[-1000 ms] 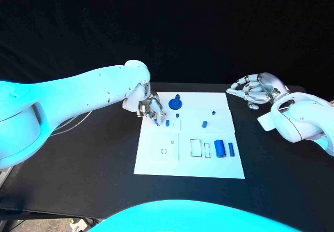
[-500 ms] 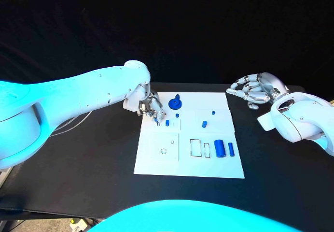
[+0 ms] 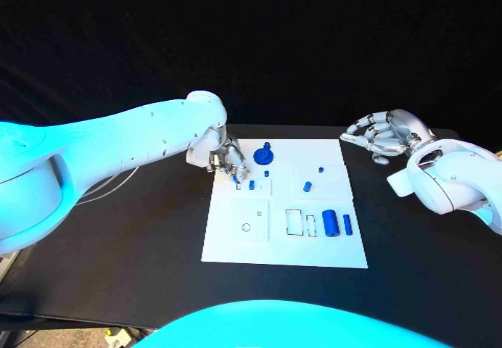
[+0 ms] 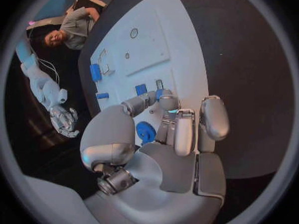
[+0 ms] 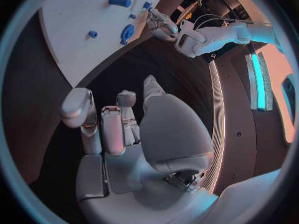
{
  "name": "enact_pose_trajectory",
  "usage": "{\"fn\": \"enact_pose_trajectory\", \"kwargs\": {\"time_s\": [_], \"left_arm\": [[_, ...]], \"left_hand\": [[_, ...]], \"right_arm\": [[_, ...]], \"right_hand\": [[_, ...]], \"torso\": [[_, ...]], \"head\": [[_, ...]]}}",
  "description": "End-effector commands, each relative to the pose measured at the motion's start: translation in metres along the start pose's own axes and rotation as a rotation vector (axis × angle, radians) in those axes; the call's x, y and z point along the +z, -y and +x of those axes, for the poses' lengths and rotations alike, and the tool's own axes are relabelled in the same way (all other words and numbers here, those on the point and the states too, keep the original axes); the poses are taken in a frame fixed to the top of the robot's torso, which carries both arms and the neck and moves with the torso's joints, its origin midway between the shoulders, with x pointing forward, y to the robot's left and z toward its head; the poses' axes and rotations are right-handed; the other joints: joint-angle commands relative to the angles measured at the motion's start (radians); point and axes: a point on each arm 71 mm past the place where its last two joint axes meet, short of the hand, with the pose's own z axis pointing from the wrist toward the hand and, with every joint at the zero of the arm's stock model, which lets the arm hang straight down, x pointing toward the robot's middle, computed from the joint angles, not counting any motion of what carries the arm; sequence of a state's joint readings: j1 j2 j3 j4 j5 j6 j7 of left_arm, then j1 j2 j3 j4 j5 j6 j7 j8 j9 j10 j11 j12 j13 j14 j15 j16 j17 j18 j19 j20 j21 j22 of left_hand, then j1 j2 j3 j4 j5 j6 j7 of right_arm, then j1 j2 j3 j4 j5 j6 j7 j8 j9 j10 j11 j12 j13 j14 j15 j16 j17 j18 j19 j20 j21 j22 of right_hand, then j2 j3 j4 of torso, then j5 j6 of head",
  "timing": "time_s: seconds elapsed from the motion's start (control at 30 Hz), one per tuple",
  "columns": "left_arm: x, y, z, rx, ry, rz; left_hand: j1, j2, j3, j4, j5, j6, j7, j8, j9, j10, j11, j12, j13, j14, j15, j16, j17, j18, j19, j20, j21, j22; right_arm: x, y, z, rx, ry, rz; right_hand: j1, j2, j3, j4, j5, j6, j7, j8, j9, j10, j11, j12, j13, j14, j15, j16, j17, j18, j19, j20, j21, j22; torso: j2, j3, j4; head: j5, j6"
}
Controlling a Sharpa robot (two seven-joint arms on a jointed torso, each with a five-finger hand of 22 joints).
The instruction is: Assemble the parts on the task board
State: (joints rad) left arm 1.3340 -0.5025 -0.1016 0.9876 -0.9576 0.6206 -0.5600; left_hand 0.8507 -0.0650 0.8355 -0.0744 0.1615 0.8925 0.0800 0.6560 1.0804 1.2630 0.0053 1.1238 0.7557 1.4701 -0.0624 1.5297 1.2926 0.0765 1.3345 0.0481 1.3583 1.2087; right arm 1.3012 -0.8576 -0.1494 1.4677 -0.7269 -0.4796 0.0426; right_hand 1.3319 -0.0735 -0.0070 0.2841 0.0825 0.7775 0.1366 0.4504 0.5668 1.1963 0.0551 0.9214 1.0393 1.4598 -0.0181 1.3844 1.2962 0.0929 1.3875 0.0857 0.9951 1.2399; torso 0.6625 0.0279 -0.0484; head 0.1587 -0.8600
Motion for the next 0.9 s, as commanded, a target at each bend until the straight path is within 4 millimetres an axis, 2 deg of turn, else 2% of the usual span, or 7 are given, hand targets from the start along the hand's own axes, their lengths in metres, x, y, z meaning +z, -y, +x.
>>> {"fn": "enact_pose_trajectory", "kwargs": {"time_s": [0.03, 0.3, 0.57, 0.9], "left_arm": [[0.0017, -0.0002, 0.0010, 0.000, 0.003, -0.004], [0.0023, 0.0001, 0.0011, -0.005, 0.010, -0.003], [0.0024, -0.0006, 0.0004, -0.019, 0.028, 0.001], [0.0009, -0.0021, 0.0041, -0.035, 0.025, 0.022]], "left_hand": [[0.020, 0.044, 0.182, -0.010, 0.042, -0.023, -0.025, 0.004, 0.024, -0.001, -0.023, 0.015, 0.001, 0.081, -0.009, 0.006, 0.218, 0.008, -0.003, -0.007, 0.009, 0.009], [0.022, 0.044, 0.177, -0.009, 0.039, -0.024, -0.024, 0.001, 0.024, -0.003, -0.023, 0.014, -0.002, 0.080, -0.008, 0.005, 0.216, 0.008, -0.005, -0.007, 0.007, 0.007], [0.043, 0.044, 0.152, -0.010, 0.039, -0.028, -0.018, -0.033, 0.009, -0.012, -0.018, 0.012, -0.011, 0.078, -0.004, 0.002, 0.211, 0.009, -0.008, -0.003, 0.003, 0.003], [0.055, 0.045, 0.148, -0.015, 0.042, -0.023, -0.018, -0.041, 0.005, -0.013, -0.017, 0.013, -0.012, 0.078, -0.003, 0.002, 0.211, 0.009, -0.009, -0.002, 0.002, 0.003]], "right_arm": [[-0.0002, -0.0004, 0.0007, 0.000, -0.004, -0.003], [-0.0003, -0.0003, 0.0006, 0.000, -0.004, -0.003], [-0.0003, -0.0002, 0.0006, 0.001, -0.005, -0.003], [-0.0003, -0.0001, 0.0006, 0.001, -0.005, -0.002]], "right_hand": [[-0.007, 0.030, -0.044, 0.003, -0.009, 0.003, -0.005, -0.010, 0.014, -0.010, -0.006, -0.004, -0.005, 0.045, -0.007, -0.017, 0.026, 0.015, -0.001, -0.006, -0.011, -0.002], [-0.007, 0.030, -0.044, 0.003, -0.009, 0.003, -0.005, -0.010, 0.014, -0.010, -0.006, -0.004, -0.005, 0.045, -0.007, -0.017, 0.026, 0.015, -0.001, -0.006, -0.011, -0.002], [-0.007, 0.030, -0.044, 0.003, -0.009, 0.003, -0.005, -0.010, 0.014, -0.010, -0.006, -0.004, -0.005, 0.045, -0.007, -0.017, 0.026, 0.015, -0.001, -0.006, -0.011, -0.002], [-0.007, 0.030, -0.044, 0.003, -0.009, 0.003, -0.005, -0.010, 0.014, -0.010, -0.006, -0.004, -0.005, 0.045, -0.007, -0.017, 0.026, 0.015, -0.001, -0.006, -0.011, -0.002]], "torso": [[0.000, 0.0002, -0.0006], [0.000, 0.0001, -0.0003], [0.000, 0.0001, 0.0000], [0.001, -0.0004, -0.0007]], "head": [[0.000, 0.000], [0.000, 0.002], [-0.001, 0.003], [0.000, 0.003]]}}
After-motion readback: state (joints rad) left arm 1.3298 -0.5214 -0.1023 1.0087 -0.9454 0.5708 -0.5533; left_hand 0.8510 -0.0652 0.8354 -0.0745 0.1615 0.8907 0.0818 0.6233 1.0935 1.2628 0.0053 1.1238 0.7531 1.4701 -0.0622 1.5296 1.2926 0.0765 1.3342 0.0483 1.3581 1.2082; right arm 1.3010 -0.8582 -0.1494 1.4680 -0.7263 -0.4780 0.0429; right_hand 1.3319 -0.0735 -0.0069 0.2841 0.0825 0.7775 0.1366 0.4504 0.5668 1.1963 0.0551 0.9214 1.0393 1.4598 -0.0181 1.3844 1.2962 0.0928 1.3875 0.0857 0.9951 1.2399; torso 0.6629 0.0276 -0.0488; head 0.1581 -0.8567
